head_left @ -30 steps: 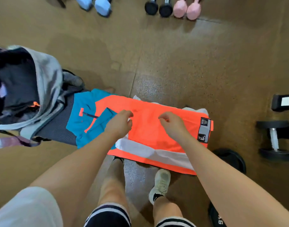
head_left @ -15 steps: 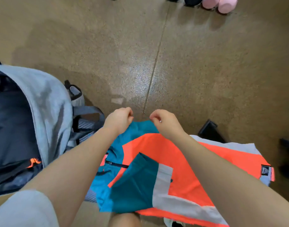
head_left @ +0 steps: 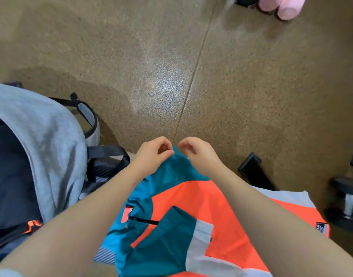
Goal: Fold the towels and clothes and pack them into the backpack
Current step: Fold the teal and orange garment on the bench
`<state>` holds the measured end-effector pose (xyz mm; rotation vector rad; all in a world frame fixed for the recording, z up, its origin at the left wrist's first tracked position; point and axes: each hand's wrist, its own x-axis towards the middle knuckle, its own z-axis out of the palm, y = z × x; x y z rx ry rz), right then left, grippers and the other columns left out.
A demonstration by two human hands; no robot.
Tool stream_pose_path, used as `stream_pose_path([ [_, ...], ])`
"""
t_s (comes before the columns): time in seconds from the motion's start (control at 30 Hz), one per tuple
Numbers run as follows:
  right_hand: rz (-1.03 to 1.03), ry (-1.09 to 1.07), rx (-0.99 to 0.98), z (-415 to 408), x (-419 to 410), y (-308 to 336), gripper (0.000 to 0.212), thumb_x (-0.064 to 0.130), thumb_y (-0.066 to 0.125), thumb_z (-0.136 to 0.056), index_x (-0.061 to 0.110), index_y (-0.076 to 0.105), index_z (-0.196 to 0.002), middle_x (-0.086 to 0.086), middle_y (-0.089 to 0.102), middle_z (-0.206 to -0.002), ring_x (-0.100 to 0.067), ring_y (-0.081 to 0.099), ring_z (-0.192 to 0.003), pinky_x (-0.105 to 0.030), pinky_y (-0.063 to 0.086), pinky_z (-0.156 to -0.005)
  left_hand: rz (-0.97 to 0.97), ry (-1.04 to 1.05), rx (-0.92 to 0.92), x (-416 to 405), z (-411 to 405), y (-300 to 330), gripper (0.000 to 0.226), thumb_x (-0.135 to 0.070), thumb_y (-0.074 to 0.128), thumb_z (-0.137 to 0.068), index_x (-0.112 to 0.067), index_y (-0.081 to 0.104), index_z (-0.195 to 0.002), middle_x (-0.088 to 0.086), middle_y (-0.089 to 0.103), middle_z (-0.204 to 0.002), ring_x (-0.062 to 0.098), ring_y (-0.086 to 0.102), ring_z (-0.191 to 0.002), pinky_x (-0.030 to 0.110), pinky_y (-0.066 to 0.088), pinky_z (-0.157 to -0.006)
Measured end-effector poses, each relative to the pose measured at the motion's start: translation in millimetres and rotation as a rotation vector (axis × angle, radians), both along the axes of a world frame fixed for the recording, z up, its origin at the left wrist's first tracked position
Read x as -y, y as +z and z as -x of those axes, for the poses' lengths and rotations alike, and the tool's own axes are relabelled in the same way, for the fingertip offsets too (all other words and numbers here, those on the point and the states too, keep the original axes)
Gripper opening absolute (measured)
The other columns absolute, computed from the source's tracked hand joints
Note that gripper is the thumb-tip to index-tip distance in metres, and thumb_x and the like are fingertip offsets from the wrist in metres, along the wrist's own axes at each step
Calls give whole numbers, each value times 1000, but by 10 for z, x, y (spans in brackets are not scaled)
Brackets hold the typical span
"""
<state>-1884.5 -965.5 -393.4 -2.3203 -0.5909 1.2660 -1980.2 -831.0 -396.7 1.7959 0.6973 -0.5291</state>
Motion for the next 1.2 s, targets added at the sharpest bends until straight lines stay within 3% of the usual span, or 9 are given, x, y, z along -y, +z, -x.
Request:
stream_pose_path([
  [0.2, -99, 540, -223, -38, -132, 102, 32, 7, 53, -76, 7, 68, -104, -4, 63, -118, -24, 49, -118, -33, 28, -107, -6, 19, 194, 58, 181, 252, 23, -6, 68, -81, -20, 50, -83, -13, 55, -71, -4, 53, -67, 6, 38, -64],
  [0.3, 7, 718, 87, -173, -3, 137, 30, 26, 60, -77, 17, 70, -103, 2, 58, -130, -26, 41, -129, -35, 29, -108, -78, -15, 224, 84, 258, 286, 18, -8, 67, -82, -17, 52, -84, -7, 54, -70, 5, 50, -70, 11, 37, -64],
  [0.47, 67, 881, 608, -353, 439, 428, 23, 27, 81, -53, 15, 73, -71, -4, 70, -106, -30, 60, -113, -44, 32, -104, -248, -198, 314, 160, 379, 364, 12, -18, 59, -84, -7, 60, -88, 2, 61, -76, 12, 50, -78, 23, 36, -67],
  [0.6, 122, 864, 864, -294, 898, 679, 13, 19, 77, -62, 15, 66, -66, -5, 71, -93, -27, 61, -113, -46, 23, -107, -490, -501, 469, 222, 427, 430, 27, -24, 43, -78, -8, 64, -72, 5, 59, -63, 22, 60, -55, 28, 41, -52],
  [0.7, 20, 764, 950, -6, 1137, 849, 11, 9, 60, -70, 17, 52, -69, 0, 56, -55, -23, 67, -72, -40, 37, -95, -665, -615, 437, 302, 523, 451, 22, -20, 42, -74, -13, 58, -61, 4, 51, -55, 24, 56, -46, 26, 37, -39],
  [0.8, 50, 718, 763, 522, 1184, 1022, 43, 11, 69, -52, 19, 34, -75, 2, 45, -42, -18, 48, -32, -22, 30, -42, -776, -394, 217, 492, 664, 531, 13, -18, 52, -78, -11, 58, -69, 10, 56, -65, 31, 57, -62, 35, 45, -48],
  [0.87, 136, 628, 630, 872, 1107, 1079, 51, 22, 83, -45, 19, 41, -72, 2, 48, -40, -16, 48, -28, -16, 24, -35, -660, -70, -20, 666, 774, 569, 13, -17, 59, -86, -6, 58, -80, 17, 59, -82, 36, 56, -80, 43, 45, -67],
  [1.03, 194, 348, 193, 1472, 878, 1004, 15, 16, 41, -96, 9, 45, -109, -15, 63, -107, -36, 62, -98, -39, 47, -74, 261, 716, -424, 1183, 844, 788, 38, -36, 35, -99, -12, 52, -76, 10, 56, -74, 21, 52, -65, 29, 42, -61],
  [1.2, -46, 131, -163, 1532, 957, 840, 26, 19, 49, -93, 4, 53, -114, -21, 65, -102, -38, 59, -98, -41, 43, -79, 28, 687, -249, 1379, 984, 542, 7, -10, 57, -88, -10, 51, -90, 9, 45, -79, 19, 43, -74, 33, 36, -69],
])
